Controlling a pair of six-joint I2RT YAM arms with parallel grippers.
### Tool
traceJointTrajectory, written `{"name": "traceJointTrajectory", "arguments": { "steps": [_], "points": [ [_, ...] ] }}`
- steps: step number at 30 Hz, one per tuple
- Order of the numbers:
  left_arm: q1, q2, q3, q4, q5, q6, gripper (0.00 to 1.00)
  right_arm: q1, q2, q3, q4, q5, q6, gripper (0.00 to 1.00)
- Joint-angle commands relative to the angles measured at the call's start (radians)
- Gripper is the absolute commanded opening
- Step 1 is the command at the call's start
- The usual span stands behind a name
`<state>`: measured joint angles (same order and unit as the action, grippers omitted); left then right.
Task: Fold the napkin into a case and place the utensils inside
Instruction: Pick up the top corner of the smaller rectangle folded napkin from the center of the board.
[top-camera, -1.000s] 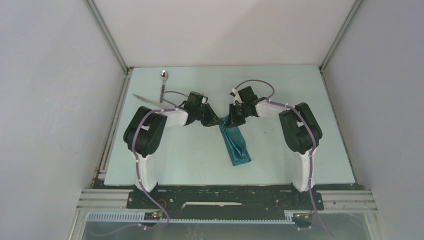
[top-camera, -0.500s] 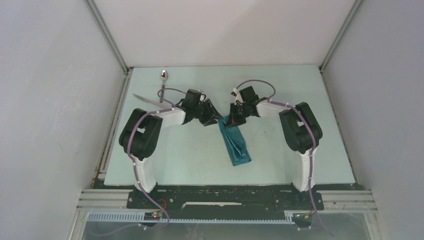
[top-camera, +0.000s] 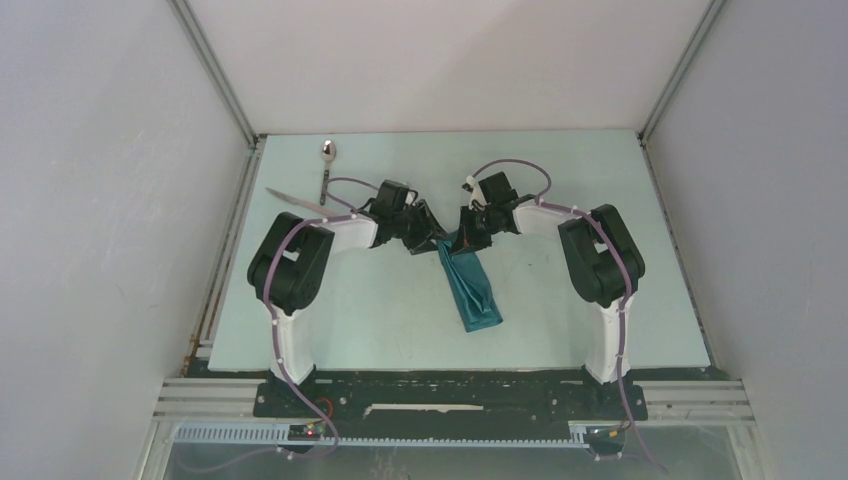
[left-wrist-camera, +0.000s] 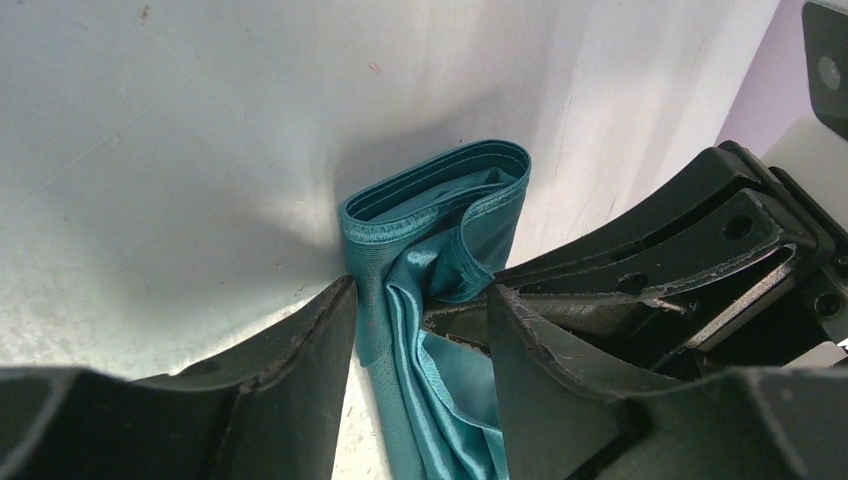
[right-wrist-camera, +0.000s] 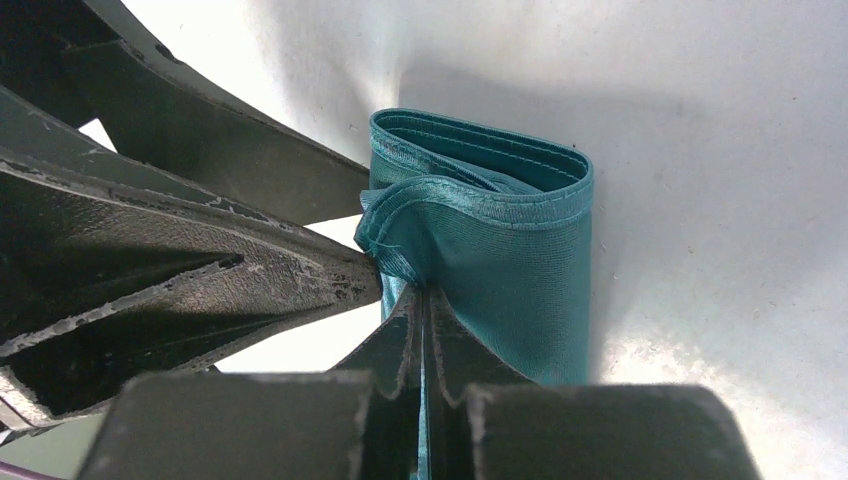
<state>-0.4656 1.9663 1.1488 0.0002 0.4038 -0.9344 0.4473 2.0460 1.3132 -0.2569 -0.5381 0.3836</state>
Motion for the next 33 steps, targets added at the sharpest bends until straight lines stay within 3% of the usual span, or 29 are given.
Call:
{"name": "traceJointTrajectory", "arguments": {
  "steps": [1, 5, 8, 12, 17, 25, 28, 33],
  "points": [
    [-0.01, -0.026, 0.013, 0.038, -0.011, 0.0, 0.55, 0.004, 0.005, -0.005, 0.015, -0.02, 0.002, 0.0],
    [-0.01, -0.043, 0.011, 0.043, -0.019, -0.003, 0.52, 0.004, 0.001, -0.006, 0.014, -0.019, 0.0, 0.0],
    [-0.012, -0.035, 0.01, 0.044, -0.008, -0.019, 0.43, 0.004, -0.001, -0.006, 0.013, -0.018, 0.0, 0.0],
    [-0.018, -0.028, 0.007, 0.044, -0.011, -0.025, 0.38, 0.004, -0.004, -0.006, 0.015, -0.018, 0.0, 0.0],
    [-0.019, -0.078, -0.027, 0.02, -0.078, -0.005, 0.52, 0.004, -0.007, -0.006, 0.009, -0.017, -0.004, 0.0],
    [-0.023, -0.127, -0.042, -0.019, -0.105, 0.007, 0.38, 0.003, -0.01, -0.006, 0.008, -0.016, -0.008, 0.0],
    [-0.027, -0.096, -0.024, -0.014, -0.073, -0.002, 0.45, 0.004, -0.01, -0.006, 0.01, -0.016, -0.007, 0.0],
    [-0.031, -0.061, -0.013, 0.022, -0.048, -0.026, 0.46, 0.006, -0.009, -0.006, 0.01, -0.018, -0.005, 0.0]
  ]
}}
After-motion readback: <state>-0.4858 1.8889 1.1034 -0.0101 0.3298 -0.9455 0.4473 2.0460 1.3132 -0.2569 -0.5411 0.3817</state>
